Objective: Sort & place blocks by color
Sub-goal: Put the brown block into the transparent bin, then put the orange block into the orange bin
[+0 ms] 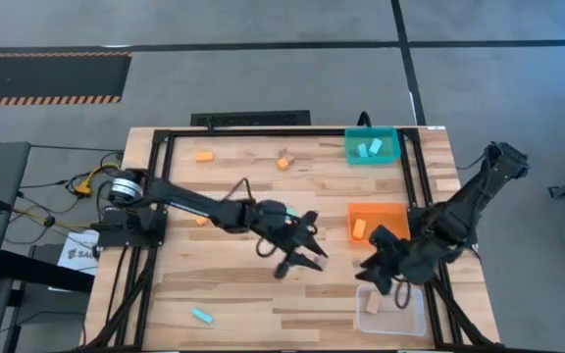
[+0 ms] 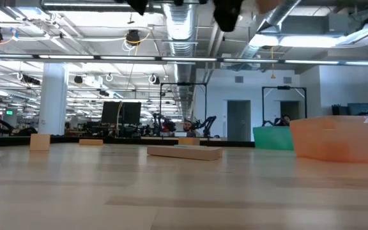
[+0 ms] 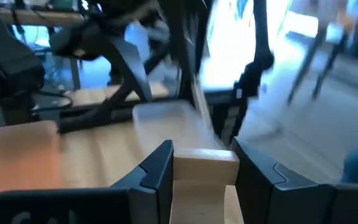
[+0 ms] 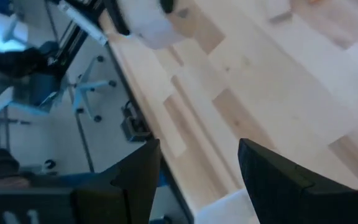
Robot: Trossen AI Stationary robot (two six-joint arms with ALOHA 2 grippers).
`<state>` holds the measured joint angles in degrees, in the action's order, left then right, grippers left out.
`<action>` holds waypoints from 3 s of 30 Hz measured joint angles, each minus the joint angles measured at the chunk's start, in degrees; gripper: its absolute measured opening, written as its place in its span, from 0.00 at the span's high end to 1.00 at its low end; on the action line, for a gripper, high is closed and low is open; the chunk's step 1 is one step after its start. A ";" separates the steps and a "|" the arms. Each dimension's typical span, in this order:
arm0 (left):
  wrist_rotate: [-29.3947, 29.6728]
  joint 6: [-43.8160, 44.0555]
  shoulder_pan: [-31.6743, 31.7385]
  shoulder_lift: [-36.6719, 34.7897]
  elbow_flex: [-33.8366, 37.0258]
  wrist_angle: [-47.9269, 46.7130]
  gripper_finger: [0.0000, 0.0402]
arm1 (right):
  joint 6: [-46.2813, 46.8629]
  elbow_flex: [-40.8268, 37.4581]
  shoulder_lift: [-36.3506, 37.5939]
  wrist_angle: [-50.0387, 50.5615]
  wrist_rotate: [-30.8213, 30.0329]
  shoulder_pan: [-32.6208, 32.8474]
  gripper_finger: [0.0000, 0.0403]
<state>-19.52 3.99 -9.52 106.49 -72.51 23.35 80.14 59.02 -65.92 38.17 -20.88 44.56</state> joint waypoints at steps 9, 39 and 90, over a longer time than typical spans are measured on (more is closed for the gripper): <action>19.02 18.29 -7.51 19.41 -5.93 30.72 0.75 | -4.96 0.00 0.35 2.57 -4.94 9.60 0.41; 22.70 13.86 -9.72 47.53 -53.68 -6.06 0.29 | -3.02 0.02 0.73 1.68 -9.38 18.44 0.41; 19.15 -25.96 10.25 26.02 -37.79 -80.64 0.28 | -5.08 0.07 0.66 5.95 -12.55 -0.11 0.41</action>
<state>-0.37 -21.97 0.73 132.50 -110.30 -57.29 75.06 59.09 -65.25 44.12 -33.42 44.45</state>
